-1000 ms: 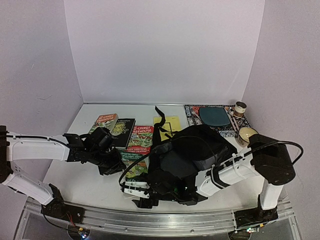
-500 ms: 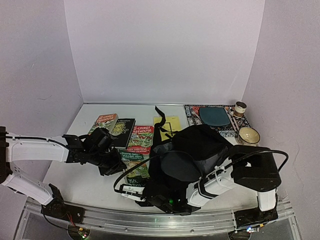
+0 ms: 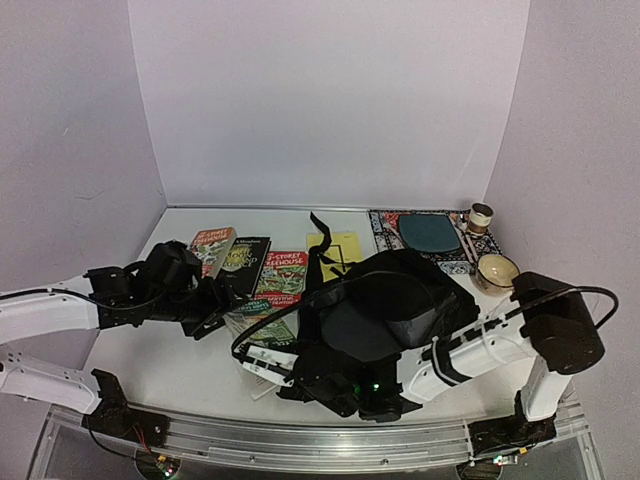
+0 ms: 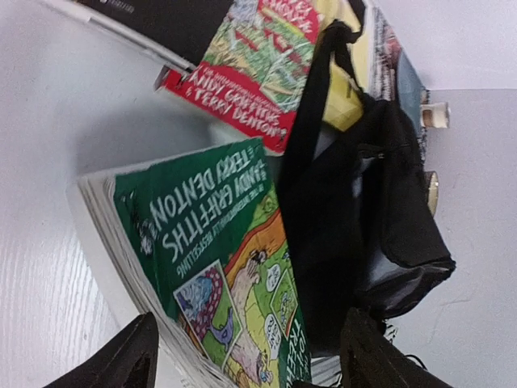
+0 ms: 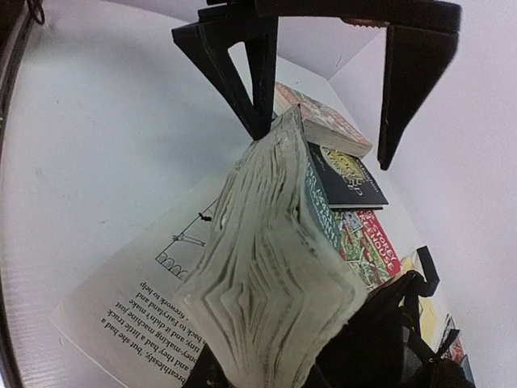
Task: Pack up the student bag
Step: Pass from the left arm to the right, then pass from the right arm to the left
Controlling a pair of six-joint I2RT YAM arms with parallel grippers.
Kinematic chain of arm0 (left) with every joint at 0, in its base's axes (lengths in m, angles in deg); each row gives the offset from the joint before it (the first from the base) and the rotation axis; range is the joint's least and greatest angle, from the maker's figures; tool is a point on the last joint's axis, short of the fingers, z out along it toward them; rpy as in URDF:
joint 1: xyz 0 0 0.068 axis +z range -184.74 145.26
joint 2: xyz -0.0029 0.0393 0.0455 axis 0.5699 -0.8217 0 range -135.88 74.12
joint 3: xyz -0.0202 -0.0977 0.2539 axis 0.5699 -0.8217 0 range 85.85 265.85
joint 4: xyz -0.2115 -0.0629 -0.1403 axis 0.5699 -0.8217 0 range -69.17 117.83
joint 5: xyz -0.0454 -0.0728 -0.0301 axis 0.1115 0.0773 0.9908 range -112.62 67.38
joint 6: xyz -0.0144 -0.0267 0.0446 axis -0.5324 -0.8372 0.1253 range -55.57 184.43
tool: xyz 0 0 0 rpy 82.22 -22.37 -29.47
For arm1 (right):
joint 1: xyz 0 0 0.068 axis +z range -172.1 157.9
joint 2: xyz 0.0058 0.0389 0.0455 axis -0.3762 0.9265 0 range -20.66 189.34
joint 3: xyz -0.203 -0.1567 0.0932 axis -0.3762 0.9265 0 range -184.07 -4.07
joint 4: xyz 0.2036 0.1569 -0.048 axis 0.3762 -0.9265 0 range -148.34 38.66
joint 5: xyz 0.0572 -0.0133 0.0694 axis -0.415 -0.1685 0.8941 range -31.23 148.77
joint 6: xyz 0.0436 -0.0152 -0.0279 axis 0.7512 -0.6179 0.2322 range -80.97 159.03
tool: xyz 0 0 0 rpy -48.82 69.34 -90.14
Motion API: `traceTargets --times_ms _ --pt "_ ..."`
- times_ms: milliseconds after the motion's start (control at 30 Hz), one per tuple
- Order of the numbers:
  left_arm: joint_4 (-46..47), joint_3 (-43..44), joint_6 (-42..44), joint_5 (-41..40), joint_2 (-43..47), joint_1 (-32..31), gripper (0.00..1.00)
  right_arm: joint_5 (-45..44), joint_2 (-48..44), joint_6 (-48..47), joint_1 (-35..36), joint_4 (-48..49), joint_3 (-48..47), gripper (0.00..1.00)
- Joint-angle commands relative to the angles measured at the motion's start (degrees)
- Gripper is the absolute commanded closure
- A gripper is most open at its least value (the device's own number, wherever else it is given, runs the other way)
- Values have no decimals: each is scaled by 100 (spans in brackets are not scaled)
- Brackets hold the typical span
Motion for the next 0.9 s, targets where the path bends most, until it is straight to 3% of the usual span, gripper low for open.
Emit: traceTargets --times_ms 0,267,467,700,867 --pt "-529 459 343 -962 645 23 13 60 -810 217 65 -39 -282 100" --pt "-867 367 272 -1608 1574 28 2 -506 -1321 -43 56 -335 -478 100" --pt "-678 118 -6 -1445 1401 34 1 -1028 -1613 -173 -57 -352 -492 100" --pt "1080 -561 -47 -797 1010 39 1 -1144 -1992 131 -255 -358 -316 100" --pt "2558 -1013 -173 -394 571 49 1 -1273 -2444 943 -437 -370 -69 100"
